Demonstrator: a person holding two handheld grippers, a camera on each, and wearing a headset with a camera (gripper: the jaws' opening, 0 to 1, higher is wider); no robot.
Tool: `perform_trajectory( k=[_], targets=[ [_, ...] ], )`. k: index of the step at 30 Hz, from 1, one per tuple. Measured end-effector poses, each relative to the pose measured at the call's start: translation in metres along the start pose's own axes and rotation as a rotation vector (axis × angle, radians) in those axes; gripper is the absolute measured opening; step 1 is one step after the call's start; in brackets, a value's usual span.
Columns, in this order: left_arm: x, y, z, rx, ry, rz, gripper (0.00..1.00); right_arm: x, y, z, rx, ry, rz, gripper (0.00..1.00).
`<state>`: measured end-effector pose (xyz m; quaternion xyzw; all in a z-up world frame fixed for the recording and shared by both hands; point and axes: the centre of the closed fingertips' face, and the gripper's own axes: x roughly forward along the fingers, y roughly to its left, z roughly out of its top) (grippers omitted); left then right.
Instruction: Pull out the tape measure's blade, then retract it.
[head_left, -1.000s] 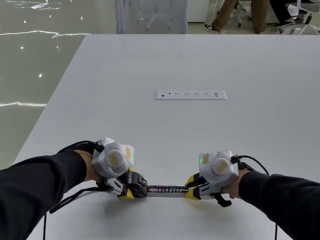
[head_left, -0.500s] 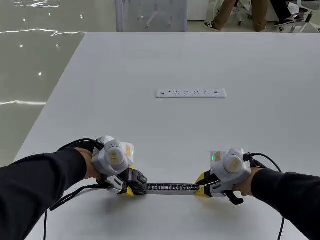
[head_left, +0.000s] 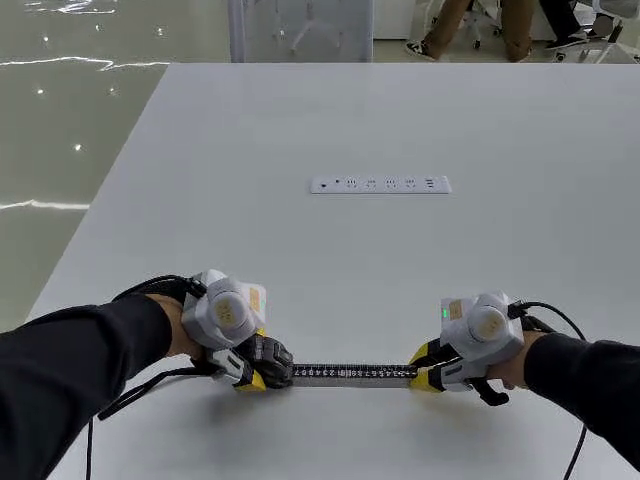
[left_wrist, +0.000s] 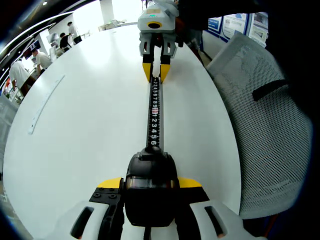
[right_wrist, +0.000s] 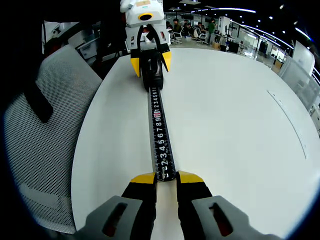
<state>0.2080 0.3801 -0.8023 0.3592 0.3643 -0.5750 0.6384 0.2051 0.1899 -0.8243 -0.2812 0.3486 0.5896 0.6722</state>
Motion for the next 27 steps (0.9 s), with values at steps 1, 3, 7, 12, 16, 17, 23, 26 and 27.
perform_trajectory(
  k=[1,3,7,12,16,17,23,26,27],
  targets=[
    [0.0,0.0,0.0,0.0,0.0,0.0,0.35,-0.001,-0.001,-0.001,0.002,0.0,-0.001,0.11],
    [0.0,0.0,0.0,0.001,0.001,0.001,0.35,-0.003,-0.001,-0.003,0.007,-0.001,-0.004,0.11],
    [0.0,0.0,0.0,0.001,0.001,0.001,0.35,-0.007,-0.002,-0.009,0.01,0.001,-0.009,0.11],
    [0.0,0.0,0.0,0.003,0.001,0.002,0.35,-0.012,-0.001,-0.016,0.016,0.001,-0.009,0.11],
    [0.0,0.0,0.0,0.003,0.003,0.002,0.35,-0.015,-0.002,-0.021,0.017,0.003,-0.012,0.11],
    [0.0,0.0,0.0,0.003,0.003,0.002,0.35,-0.016,-0.003,-0.022,0.019,0.004,-0.013,0.11],
    [0.0,0.0,0.0,0.001,0.001,0.003,0.35,-0.021,-0.004,-0.028,0.014,0.02,-0.016,0.11],
    [0.0,0.0,0.0,0.0,0.0,0.004,0.35,-0.025,-0.005,-0.034,0.024,0.025,-0.019,0.11],
    [0.0,0.0,0.0,0.0,0.0,0.004,0.35,-0.026,-0.005,-0.035,0.025,0.027,-0.019,0.11]
  ],
)
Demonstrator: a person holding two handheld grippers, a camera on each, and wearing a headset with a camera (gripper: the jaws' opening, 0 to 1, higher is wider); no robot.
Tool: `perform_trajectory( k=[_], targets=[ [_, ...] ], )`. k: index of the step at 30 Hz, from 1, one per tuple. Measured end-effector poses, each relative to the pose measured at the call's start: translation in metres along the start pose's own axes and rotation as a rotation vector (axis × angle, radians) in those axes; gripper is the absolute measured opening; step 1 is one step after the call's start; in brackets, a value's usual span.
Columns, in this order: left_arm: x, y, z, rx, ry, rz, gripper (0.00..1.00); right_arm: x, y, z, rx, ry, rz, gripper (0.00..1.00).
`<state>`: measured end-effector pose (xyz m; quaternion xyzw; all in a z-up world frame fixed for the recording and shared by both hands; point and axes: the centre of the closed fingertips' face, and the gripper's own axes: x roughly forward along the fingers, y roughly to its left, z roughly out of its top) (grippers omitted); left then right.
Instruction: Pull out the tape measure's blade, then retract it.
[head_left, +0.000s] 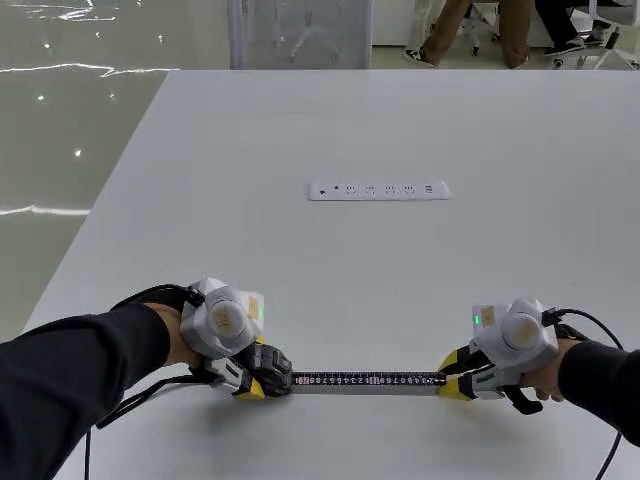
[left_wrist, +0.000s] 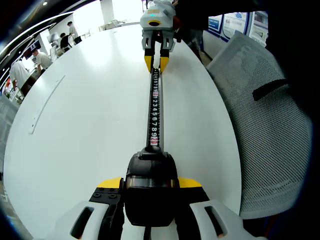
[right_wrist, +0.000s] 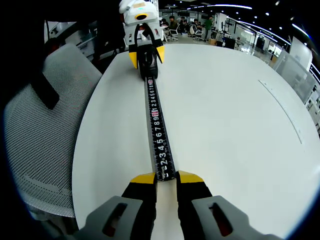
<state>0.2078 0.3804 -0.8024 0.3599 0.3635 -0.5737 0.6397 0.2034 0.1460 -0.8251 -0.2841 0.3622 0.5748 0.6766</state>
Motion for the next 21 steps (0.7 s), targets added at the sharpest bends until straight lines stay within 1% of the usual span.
perform_trajectory(
  k=[7,21],
  targets=[
    [0.0,-0.0003,0.0002,-0.001,-0.001,0.001,0.35,-0.0071,-0.001,-0.0087,0.02,0.003,-0.009,0.11],
    [0.0001,-0.0007,0.0004,-0.001,-0.003,0.002,0.35,-0.0077,-0.0012,-0.0099,0.022,0.012,-0.002,0.11]
  ],
)
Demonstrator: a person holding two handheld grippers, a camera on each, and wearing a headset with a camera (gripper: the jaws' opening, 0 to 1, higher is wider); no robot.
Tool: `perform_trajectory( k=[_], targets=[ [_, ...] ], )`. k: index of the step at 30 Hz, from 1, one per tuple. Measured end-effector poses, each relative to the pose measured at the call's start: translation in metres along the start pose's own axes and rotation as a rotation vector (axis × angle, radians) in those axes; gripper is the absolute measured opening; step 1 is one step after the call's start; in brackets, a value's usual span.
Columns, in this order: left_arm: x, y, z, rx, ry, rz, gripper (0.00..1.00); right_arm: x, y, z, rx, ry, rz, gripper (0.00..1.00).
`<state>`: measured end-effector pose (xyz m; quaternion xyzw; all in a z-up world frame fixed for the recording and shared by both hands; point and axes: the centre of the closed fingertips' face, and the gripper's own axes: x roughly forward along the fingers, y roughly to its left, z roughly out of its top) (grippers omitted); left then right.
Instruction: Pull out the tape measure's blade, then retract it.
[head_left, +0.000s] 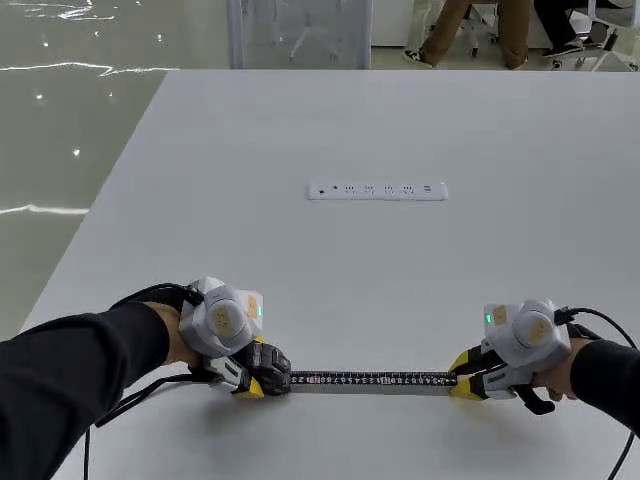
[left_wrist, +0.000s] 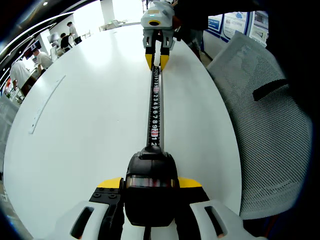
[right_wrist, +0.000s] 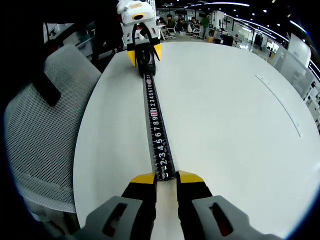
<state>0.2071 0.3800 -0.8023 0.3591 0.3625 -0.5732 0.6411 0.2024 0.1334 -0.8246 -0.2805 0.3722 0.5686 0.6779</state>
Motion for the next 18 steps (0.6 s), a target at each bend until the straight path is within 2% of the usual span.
perform_trajectory(
  k=[6,18],
  targets=[
    [-0.0003,0.0002,-0.0008,0.005,0.002,0.0,0.35,0.0001,0.0001,0.0002,-0.009,0.005,0.002,0.11],
    [0.0001,0.0,-0.0005,0.006,0.005,-0.001,0.35,0.0004,-0.0005,0.0004,0.017,-0.009,-0.004,0.11]
  ],
)
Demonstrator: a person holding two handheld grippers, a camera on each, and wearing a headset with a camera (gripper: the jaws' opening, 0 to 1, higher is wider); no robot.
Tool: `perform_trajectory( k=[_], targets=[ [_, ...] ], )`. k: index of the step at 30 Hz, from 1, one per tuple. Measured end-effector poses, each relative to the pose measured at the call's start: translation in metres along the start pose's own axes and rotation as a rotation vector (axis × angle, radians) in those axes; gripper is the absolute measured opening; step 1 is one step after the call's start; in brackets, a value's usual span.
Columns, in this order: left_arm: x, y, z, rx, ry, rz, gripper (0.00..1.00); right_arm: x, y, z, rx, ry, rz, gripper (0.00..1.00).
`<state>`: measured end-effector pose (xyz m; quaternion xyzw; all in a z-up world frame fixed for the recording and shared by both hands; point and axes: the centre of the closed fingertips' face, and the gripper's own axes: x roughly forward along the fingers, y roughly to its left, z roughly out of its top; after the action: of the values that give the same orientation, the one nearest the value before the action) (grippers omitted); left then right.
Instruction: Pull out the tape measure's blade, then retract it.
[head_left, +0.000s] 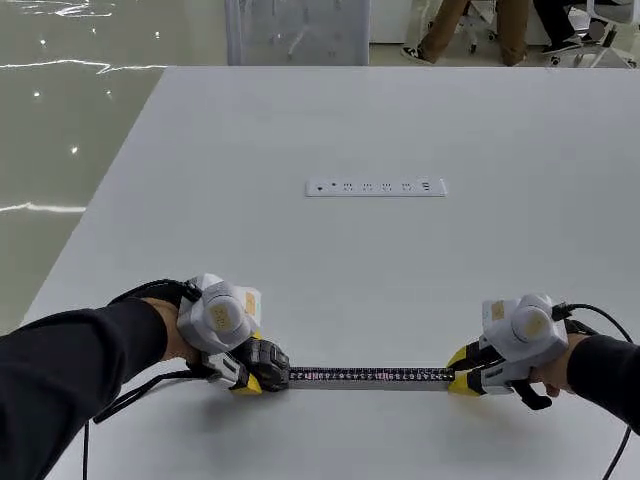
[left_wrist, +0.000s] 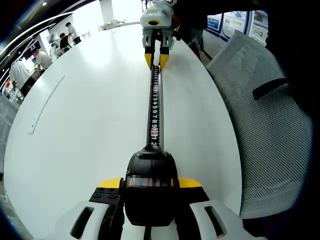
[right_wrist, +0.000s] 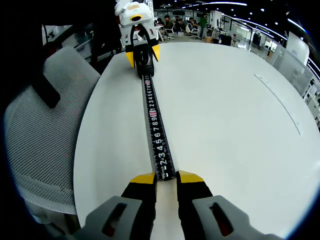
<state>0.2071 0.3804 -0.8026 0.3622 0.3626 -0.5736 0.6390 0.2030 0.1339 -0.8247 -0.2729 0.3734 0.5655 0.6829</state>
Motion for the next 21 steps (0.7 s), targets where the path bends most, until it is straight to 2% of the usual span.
perform_trajectory(
  k=[4,7,10,14,17,20,21],
  targets=[
    [0.0,0.0,0.0,0.005,0.004,-0.001,0.35,0.001,0.0,0.0,-0.026,0.023,0.009,0.12],
    [0.0,0.0,0.0,0.019,0.023,-0.004,0.36,0.001,-0.001,0.0,-0.02,0.025,0.012,0.12],
    [0.002,0.0,-0.001,0.073,0.054,-0.003,0.36,0.001,-0.001,0.001,0.018,0.025,0.018,0.12],
    [0.001,0.0,-0.001,0.075,0.05,-0.009,0.36,0.002,0.0,0.001,0.006,0.051,0.014,0.13],
    [0.0,0.002,-0.002,0.059,0.049,0.004,0.36,0.001,0.0,0.002,0.061,0.039,0.011,0.14],
    [-0.002,0.004,-0.007,0.007,0.049,0.016,0.35,0.002,0.002,0.002,0.053,0.037,0.001,0.15],
    [-0.004,0.004,-0.01,-0.03,0.05,0.019,0.35,0.002,0.002,0.002,0.048,0.038,-0.009,0.15]
  ],
)
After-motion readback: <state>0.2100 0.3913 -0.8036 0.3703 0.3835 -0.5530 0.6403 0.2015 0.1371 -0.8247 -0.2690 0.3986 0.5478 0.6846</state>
